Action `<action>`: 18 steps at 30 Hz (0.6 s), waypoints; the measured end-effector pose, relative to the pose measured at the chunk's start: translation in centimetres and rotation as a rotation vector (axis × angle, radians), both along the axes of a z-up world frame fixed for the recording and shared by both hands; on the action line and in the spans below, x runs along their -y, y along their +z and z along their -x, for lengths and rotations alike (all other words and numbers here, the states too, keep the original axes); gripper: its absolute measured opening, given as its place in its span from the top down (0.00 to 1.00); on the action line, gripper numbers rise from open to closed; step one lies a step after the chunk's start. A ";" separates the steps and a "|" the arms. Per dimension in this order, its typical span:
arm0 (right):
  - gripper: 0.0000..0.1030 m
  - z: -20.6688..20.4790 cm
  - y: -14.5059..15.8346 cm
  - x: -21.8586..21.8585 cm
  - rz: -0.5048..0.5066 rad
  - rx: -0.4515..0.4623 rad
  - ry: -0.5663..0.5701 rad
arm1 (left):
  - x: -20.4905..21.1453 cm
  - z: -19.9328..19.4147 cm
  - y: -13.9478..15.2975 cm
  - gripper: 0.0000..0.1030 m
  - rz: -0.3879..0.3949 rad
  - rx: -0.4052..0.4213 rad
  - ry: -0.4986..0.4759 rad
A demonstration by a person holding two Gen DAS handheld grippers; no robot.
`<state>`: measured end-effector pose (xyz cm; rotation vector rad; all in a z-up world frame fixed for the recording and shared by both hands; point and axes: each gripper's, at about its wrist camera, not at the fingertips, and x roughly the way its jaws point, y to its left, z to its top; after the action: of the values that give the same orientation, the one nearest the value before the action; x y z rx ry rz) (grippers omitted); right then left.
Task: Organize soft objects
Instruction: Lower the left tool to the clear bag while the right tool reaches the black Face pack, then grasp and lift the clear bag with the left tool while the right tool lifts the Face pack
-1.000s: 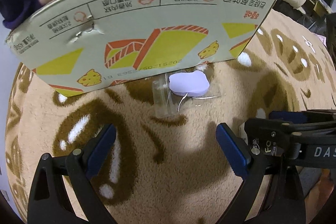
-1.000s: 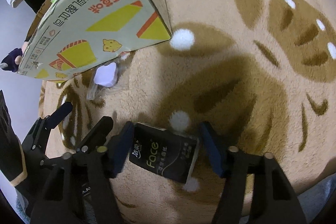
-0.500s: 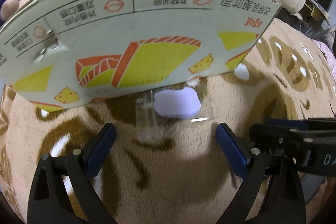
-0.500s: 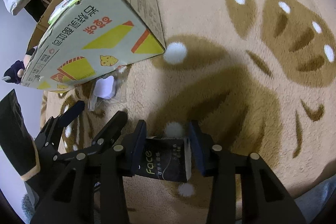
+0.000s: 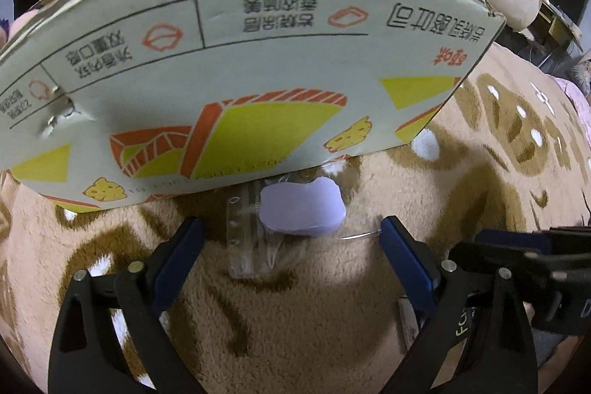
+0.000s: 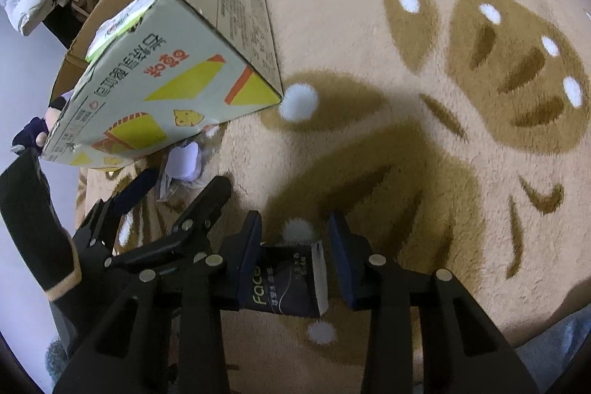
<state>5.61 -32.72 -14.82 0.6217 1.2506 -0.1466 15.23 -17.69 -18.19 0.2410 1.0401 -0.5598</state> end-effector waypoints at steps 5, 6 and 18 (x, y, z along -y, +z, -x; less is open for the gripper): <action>0.49 0.3 0.1 -1.0 -0.011 0.001 0.033 | -0.3 -0.6 0.3 0.25 0.051 -0.057 0.016; 0.43 0.4 0.2 -1.2 -0.001 0.001 0.040 | -0.3 -0.9 0.4 0.25 0.064 -0.070 0.019; 0.26 0.3 -0.7 -4.8 0.014 -0.059 0.157 | -2.9 -1.1 1.2 0.25 0.121 -0.099 0.048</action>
<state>5.32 -27.88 -15.57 0.5078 1.3490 -0.0428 16.28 -14.75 -17.04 0.0820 1.1006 -0.5941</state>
